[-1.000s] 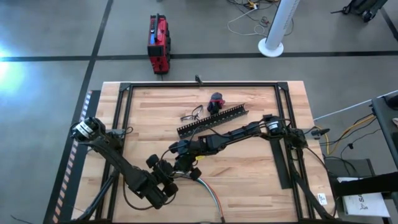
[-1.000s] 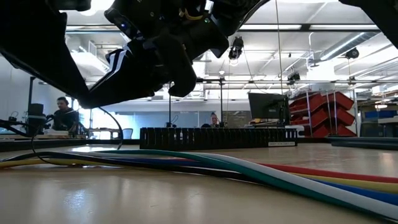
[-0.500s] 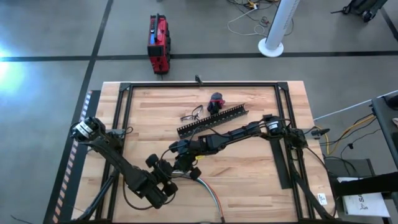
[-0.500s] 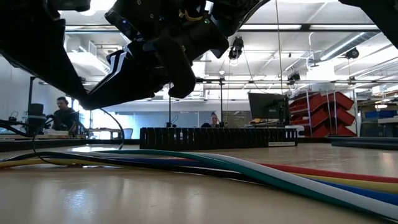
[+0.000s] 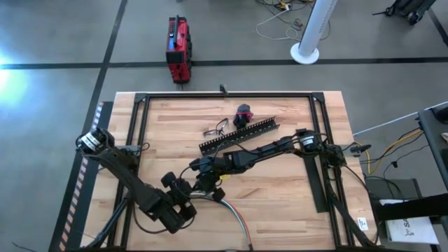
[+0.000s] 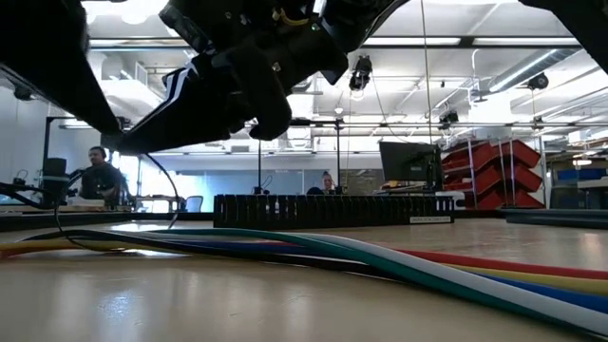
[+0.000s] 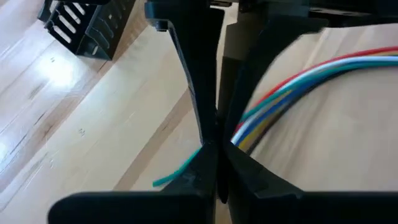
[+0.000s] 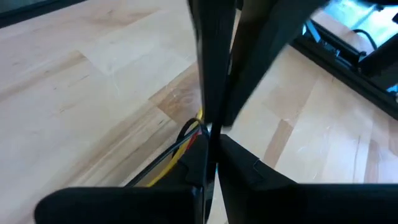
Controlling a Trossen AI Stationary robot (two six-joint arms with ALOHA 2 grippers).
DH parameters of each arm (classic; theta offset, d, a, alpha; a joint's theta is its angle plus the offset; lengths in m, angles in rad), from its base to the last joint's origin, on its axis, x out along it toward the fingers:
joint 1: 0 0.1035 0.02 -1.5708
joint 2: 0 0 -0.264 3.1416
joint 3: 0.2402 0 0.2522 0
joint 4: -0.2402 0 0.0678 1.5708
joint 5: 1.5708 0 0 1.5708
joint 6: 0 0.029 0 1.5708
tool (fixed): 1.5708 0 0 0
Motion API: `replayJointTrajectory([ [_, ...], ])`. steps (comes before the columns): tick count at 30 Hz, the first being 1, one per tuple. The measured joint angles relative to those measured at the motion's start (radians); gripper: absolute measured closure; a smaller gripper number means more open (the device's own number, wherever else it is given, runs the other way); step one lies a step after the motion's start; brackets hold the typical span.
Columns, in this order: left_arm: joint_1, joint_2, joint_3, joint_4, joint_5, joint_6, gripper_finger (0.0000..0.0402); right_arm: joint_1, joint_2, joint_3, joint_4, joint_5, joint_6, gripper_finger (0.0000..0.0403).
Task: Ziptie cables
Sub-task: Wrap the cable wires with black zip tie
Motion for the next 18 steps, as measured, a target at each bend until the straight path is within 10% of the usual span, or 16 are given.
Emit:
replayJointTrajectory([
  [18,-0.268,-0.081,0.0,-0.321,0.122,-0.386,0.04,-0.002,0.004,-0.004,-0.046,0.008,0.002,0.0394],
])
